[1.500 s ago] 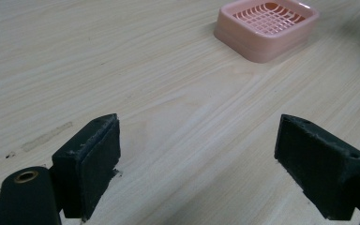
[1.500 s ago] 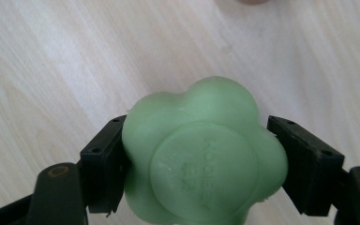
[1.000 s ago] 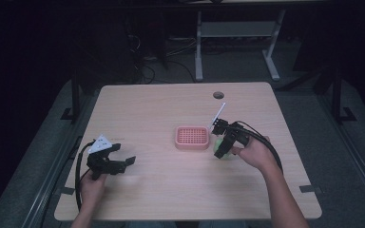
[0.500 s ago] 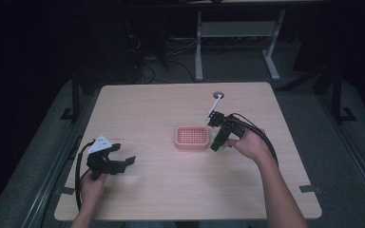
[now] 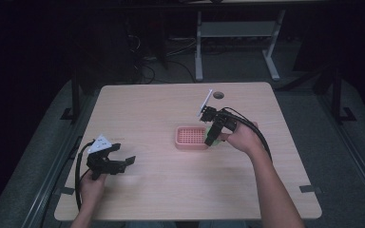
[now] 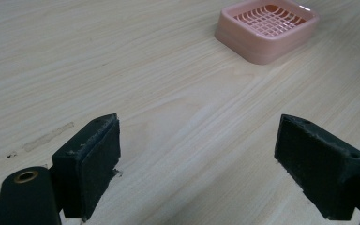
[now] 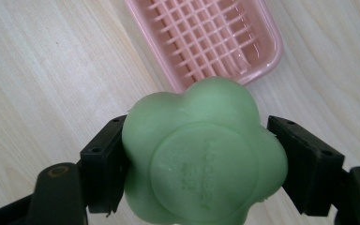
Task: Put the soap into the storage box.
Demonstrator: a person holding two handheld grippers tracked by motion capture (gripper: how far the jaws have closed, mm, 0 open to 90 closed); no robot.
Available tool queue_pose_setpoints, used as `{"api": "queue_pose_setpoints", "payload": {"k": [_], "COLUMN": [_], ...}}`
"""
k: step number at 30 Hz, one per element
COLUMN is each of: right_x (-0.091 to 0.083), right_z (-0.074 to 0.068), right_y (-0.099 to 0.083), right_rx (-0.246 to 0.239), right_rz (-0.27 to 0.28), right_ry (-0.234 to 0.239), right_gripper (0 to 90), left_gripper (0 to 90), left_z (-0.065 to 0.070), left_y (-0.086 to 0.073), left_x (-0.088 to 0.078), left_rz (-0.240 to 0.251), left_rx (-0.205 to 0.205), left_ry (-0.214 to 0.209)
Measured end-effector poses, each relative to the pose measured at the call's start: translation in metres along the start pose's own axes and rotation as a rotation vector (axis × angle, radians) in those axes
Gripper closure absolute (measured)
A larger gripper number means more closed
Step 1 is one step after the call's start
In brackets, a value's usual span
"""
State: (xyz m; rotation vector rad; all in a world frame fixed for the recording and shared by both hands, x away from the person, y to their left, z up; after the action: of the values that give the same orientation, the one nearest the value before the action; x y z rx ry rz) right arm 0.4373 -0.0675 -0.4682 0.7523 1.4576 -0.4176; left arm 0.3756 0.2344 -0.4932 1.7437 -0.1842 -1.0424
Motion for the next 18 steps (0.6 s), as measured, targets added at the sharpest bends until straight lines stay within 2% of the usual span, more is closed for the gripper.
{"api": "queue_pose_setpoints", "payload": {"k": [9,11,18], "right_x": [0.006,0.006,0.004], "right_z": [-0.002,-0.002,-0.003], "right_y": [0.011,0.013,0.026], "right_rx": [-0.011,0.001,-0.017], "right_rz": [0.000,0.003,-0.003], "right_ry": [0.012,0.020,0.005], "right_gripper": [25.8,25.8,25.8], "left_gripper": [14.4,14.4,14.4], "left_z": [0.000,0.000,0.000], "left_y": [0.000,0.001,0.000], "left_x": [0.001,0.000,0.001], "left_rz": [0.004,0.005,0.004], "left_rx": [-0.002,-0.001,-0.003], "left_ry": [0.000,0.001,0.001]}}
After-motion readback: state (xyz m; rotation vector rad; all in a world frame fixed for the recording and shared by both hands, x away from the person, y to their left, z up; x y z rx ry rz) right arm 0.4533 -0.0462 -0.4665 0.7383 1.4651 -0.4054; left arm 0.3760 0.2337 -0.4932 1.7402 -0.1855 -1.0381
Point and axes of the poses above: each handheld gripper's, and its own axes: x roughly forward along the jaws, y roughly out of its top, z roughly to its right, the point moved 10 cm from there along x, roughly forward along the jaws, and after that the axes turned 10 degrees about x, right-handed, at the moved point
